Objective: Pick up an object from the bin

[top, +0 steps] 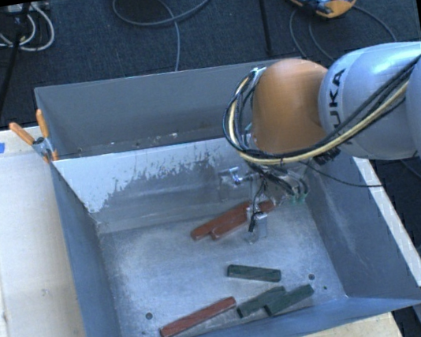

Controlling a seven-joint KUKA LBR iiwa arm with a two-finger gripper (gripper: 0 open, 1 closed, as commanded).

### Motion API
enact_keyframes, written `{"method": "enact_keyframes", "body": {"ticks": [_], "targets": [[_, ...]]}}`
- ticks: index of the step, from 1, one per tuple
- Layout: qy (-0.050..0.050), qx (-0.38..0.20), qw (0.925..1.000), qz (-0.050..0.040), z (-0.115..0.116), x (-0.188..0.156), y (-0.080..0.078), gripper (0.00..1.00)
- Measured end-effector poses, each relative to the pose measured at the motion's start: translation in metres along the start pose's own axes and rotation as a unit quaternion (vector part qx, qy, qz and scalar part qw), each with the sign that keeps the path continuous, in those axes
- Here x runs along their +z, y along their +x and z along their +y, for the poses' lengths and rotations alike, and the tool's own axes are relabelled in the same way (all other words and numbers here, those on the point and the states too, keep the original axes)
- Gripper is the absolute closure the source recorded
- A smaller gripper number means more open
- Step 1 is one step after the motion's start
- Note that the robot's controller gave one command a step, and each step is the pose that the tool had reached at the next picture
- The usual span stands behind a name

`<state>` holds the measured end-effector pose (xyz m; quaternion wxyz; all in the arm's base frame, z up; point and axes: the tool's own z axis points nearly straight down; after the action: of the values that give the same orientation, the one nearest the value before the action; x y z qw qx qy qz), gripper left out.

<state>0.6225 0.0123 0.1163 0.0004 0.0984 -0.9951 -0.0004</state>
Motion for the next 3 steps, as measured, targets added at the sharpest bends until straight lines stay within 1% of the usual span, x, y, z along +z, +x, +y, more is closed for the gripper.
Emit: {"method": "enact_keyframes", "body": {"ticks": [1,2,3], "targets": [[0.000,-0.039,0.9992,0.0010,-0.001,0.049,0.002,0.00],[0.000,-0.088,0.9962,-0.0011,0.022,0.046,-0.003,1.00],[-0.001,-0.087,0.9962,-0.0011,0.022,0.046,-0.003,1.00]]}}
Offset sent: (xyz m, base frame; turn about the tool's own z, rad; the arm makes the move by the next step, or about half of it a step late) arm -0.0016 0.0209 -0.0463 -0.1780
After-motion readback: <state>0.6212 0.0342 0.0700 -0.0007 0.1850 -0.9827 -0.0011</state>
